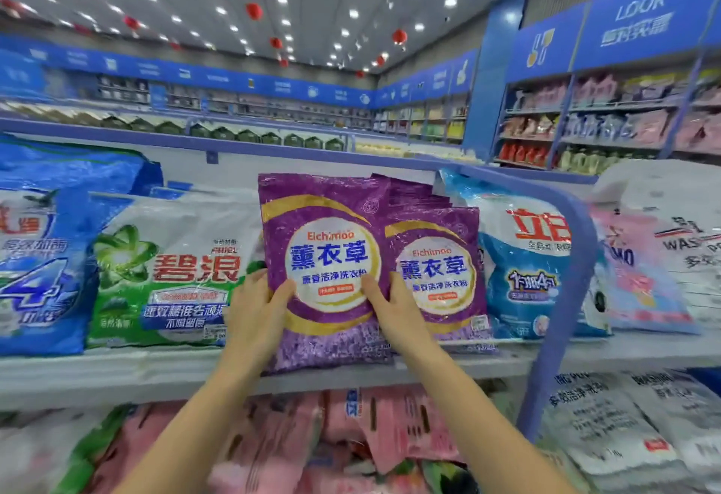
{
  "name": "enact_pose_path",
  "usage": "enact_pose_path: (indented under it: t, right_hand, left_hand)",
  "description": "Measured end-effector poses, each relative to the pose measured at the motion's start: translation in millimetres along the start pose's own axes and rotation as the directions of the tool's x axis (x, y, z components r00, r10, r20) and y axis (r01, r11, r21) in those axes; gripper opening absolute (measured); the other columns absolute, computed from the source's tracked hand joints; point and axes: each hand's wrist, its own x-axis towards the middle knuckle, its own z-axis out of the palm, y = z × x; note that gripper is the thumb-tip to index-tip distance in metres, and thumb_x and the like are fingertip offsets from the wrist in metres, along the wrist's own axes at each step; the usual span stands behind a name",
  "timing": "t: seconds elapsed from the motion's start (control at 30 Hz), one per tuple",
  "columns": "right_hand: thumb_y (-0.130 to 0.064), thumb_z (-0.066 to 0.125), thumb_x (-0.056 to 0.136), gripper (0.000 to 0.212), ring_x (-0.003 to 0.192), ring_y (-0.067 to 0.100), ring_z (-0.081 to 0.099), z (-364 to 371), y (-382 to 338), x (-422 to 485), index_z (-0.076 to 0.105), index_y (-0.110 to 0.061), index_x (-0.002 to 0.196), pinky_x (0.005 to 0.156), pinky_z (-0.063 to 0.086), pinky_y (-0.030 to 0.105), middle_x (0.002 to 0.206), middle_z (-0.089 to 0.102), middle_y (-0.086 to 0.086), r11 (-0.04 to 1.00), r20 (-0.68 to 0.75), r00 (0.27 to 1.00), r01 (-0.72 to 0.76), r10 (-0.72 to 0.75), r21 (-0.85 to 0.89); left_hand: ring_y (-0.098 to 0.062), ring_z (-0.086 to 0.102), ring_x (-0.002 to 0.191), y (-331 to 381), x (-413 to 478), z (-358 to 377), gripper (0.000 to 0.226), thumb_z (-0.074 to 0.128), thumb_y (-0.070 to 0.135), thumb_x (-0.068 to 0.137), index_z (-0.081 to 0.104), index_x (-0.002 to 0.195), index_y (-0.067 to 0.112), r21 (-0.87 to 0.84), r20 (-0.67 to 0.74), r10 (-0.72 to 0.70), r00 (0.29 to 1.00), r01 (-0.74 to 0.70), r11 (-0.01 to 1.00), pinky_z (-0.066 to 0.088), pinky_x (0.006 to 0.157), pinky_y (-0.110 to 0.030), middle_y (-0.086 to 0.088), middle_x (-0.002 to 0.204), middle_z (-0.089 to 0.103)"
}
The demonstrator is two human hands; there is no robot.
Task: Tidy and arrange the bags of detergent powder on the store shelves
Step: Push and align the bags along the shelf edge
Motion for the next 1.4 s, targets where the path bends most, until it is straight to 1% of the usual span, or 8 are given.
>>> enact_pose_path:
  t: [0.1,0.3,0.57,0.83,0.93,1.03,1.23,1.4]
  right_hand:
    - [-0.049,0.04,0.094,0.036,0.09,0.019,0.038,9,8,14,0.036,-0.016,0.081,0.078,0.032,0.03,0.093,0.039,0.0,0.986,-0.036,0.999,0.029,-0.036,-0.162]
    - [-0.059,0.039,0.09,0.072,0.116,0.023,0.046,11,18,34,0.035,0.0,0.13,0.099,0.039,0.041,0.125,0.045,0.008,0.994,0.031,0.999,0.021,-0.018,-0.108]
    - [-0.046,0.045,0.093,0.043,0.097,0.019,0.044,30,19,47,0.042,-0.004,0.104,0.081,0.034,0.026,0.105,0.044,0.005,0.993,-0.117,0.986,0.116,-0.116,-0.004]
    - [-0.049,0.059,0.084,0.044,0.104,0.017,0.052,22,26,59,0.046,-0.012,0.104,0.094,0.045,0.038,0.109,0.052,0.005,0.992,0.039,0.993,0.109,-0.107,-0.055]
    - [-0.062,0.06,0.075,0.058,0.098,0.014,0.057,17,33,36,0.049,-0.015,0.106,0.085,0.05,0.036,0.105,0.059,-0.002,0.976,0.059,0.995,0.086,-0.076,-0.199]
    - [-0.045,0.058,0.087,0.053,0.101,0.008,0.053,16,24,22,0.036,-0.016,0.125,0.081,0.042,0.024,0.108,0.05,-0.013,0.983,0.016,0.996,0.085,-0.083,-0.165]
    - [-0.046,0.043,0.095,0.046,0.091,0.009,0.058,20,12,39,0.045,-0.013,0.126,0.082,0.05,0.032,0.1,0.06,-0.007,0.99,-0.14,0.985,0.081,-0.096,-0.115]
    - [-0.035,0.051,0.095,0.02,0.076,-0.001,0.046,13,14,47,0.046,-0.019,0.105,0.059,0.036,0.008,0.083,0.046,-0.019,0.987,-0.211,0.971,0.08,-0.109,-0.141]
  left_hand:
    - [-0.024,0.061,0.101,8,2,6,0.016,0.053,0.017,0.093,0.063,0.103,0.022,-0.143,0.005,-0.183,0.983,0.182,0.973,0.05,0.087,-0.039,-0.005,0.116,0.065]
    - [-0.024,0.063,0.099,13,9,29,0.017,0.053,0.02,0.095,0.063,0.109,0.017,-0.17,-0.105,-0.221,0.97,0.202,0.965,0.049,0.087,-0.036,-0.006,0.111,0.067]
    - [-0.019,0.069,0.091,-5,40,28,0.032,0.058,0.063,0.069,0.067,0.083,0.036,0.013,-0.194,-0.096,0.976,0.1,0.995,0.053,0.088,-0.047,0.006,0.096,0.073]
    - [-0.007,0.065,0.089,-8,45,17,0.025,0.054,0.03,0.094,0.06,0.115,0.019,-0.069,-0.067,-0.066,0.996,0.061,0.996,0.053,0.067,-0.016,0.004,0.102,0.067]
    - [-0.012,0.064,0.083,-6,46,6,0.025,0.043,0.043,0.096,0.061,0.098,0.026,-0.143,-0.091,-0.188,0.978,0.174,0.974,0.054,0.07,-0.027,0.005,0.09,0.067]
    - [-0.023,0.066,0.087,-1,51,2,0.031,0.038,0.044,0.098,0.06,0.085,0.026,-0.185,-0.174,-0.234,0.957,0.201,0.962,0.055,0.08,-0.04,-0.004,0.092,0.07]
    - [-0.014,0.058,0.066,2,56,9,0.033,0.041,0.033,0.1,0.057,0.077,0.016,-0.108,-0.275,-0.132,0.952,0.106,0.989,0.044,0.045,-0.015,0.003,0.072,0.061]
    - [-0.021,0.064,0.08,4,65,5,0.031,0.043,0.038,0.099,0.063,0.091,0.015,-0.151,-0.162,-0.195,0.967,0.171,0.974,0.054,0.069,-0.034,-0.004,0.086,0.068]
